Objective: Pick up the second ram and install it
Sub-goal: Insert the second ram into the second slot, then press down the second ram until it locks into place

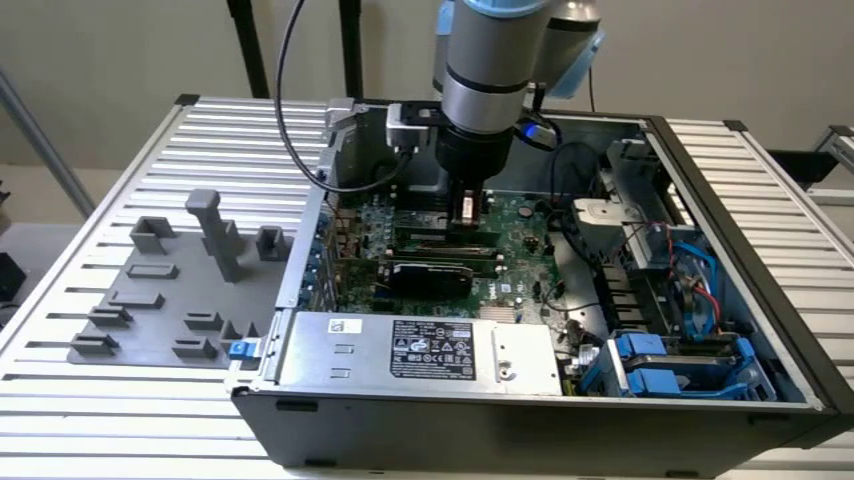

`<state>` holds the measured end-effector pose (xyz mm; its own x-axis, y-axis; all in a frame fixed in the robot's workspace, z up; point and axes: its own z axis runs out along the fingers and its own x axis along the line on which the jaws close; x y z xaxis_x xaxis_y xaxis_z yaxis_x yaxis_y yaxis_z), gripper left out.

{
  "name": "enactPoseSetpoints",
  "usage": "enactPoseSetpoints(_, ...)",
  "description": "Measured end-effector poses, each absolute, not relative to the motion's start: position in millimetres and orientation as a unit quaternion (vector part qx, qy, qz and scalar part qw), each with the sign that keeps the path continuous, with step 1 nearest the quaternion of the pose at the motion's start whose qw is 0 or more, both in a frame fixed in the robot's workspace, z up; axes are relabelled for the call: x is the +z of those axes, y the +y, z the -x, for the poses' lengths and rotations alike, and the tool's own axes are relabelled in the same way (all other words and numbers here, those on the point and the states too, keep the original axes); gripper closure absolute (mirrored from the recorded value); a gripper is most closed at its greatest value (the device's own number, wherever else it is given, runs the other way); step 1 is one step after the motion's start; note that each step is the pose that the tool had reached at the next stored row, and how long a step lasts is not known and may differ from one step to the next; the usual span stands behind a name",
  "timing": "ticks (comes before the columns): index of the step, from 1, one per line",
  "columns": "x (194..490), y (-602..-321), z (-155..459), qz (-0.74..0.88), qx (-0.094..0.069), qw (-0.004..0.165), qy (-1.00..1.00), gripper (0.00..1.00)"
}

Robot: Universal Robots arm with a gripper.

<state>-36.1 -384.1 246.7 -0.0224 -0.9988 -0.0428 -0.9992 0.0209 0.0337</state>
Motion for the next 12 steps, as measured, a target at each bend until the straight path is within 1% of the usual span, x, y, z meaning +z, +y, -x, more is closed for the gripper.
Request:
enactPoseSetpoints(7, 235, -384, 36, 0.699, 0.027, 0.004, 0.714, 1.0)
enactPoseSetpoints(12, 234, -384, 36, 0.699, 0.027, 0.004, 0.714, 1.0)
